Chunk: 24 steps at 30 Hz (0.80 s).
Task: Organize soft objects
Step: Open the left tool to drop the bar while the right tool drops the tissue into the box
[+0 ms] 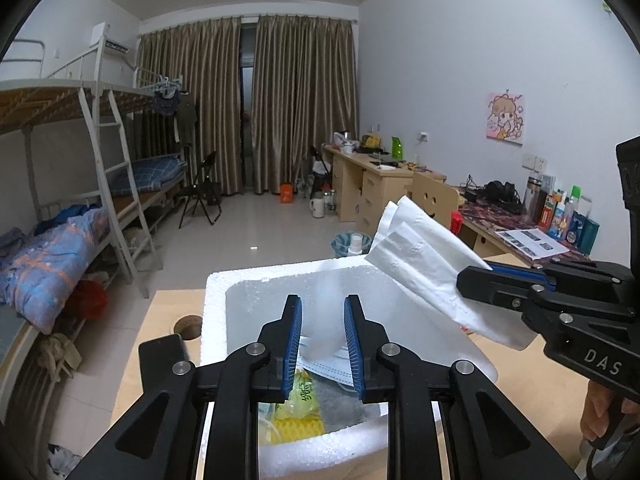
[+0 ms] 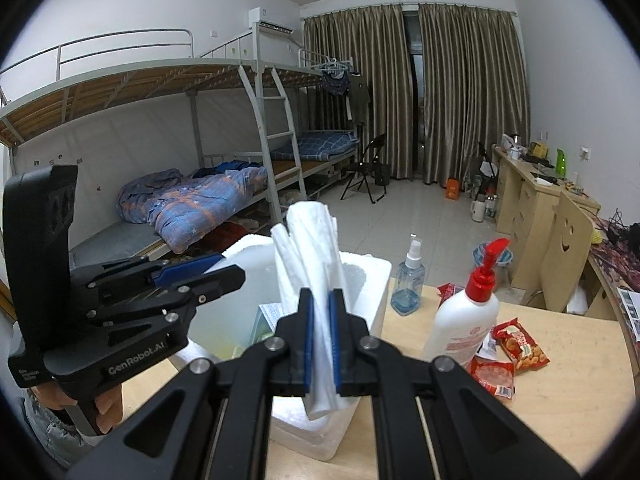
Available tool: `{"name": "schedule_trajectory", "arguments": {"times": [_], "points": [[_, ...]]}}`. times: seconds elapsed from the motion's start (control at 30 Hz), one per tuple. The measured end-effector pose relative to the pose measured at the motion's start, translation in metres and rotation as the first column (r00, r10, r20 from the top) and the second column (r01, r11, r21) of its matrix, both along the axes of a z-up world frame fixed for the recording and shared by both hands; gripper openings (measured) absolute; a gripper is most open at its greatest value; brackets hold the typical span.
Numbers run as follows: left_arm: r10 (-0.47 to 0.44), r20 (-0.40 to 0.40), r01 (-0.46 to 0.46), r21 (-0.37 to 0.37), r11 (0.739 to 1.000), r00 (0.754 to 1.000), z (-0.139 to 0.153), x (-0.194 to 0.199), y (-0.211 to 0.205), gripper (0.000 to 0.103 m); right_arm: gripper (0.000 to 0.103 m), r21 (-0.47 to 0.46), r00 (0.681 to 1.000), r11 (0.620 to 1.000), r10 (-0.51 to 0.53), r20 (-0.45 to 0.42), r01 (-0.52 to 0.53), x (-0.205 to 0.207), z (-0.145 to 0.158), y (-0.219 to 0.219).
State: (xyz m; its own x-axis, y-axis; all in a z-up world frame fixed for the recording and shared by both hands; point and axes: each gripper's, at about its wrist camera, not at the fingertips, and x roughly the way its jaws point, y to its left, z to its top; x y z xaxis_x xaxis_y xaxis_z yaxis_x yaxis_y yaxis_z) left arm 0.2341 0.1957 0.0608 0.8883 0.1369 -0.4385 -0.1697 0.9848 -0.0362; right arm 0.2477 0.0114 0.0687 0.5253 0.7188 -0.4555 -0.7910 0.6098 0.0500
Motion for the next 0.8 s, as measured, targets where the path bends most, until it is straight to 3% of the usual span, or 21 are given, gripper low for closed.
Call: {"name": "schedule_trajectory", "arguments": {"times": [0.03,0.07,0.2,0.8], "points": [[0.005,-0.001,-0.005,-0.002,1.000,1.000,0.000,0.001,0.000,0.025,0.010,0.001,1.000,1.000,0.000,0.002,0.000,0.000,0.001,-0.001],[0.008,-0.003,-0.008,-0.002,1.000,1.000,0.000,0.001,0.001,0.034,0.010,0.001,1.000,1.000,-0.002,0.003,0.002,0.000,0.000,-0.001],[0.061,0.024,-0.061,-0.010,0.998,0.998,0.001,-0.004,0.006,0.091,0.010,0.001,1.000,1.000,-0.003,0.003,0.003,0.000,0.000,-0.003],[0.148,0.077,-0.150,0.022,0.988,0.986,0.009,-0.037,0.021,0.095,0.010,-0.010,0.999,0.999,0.038,-0.007,-0.038,-0.001,-0.004,0.013]]}}
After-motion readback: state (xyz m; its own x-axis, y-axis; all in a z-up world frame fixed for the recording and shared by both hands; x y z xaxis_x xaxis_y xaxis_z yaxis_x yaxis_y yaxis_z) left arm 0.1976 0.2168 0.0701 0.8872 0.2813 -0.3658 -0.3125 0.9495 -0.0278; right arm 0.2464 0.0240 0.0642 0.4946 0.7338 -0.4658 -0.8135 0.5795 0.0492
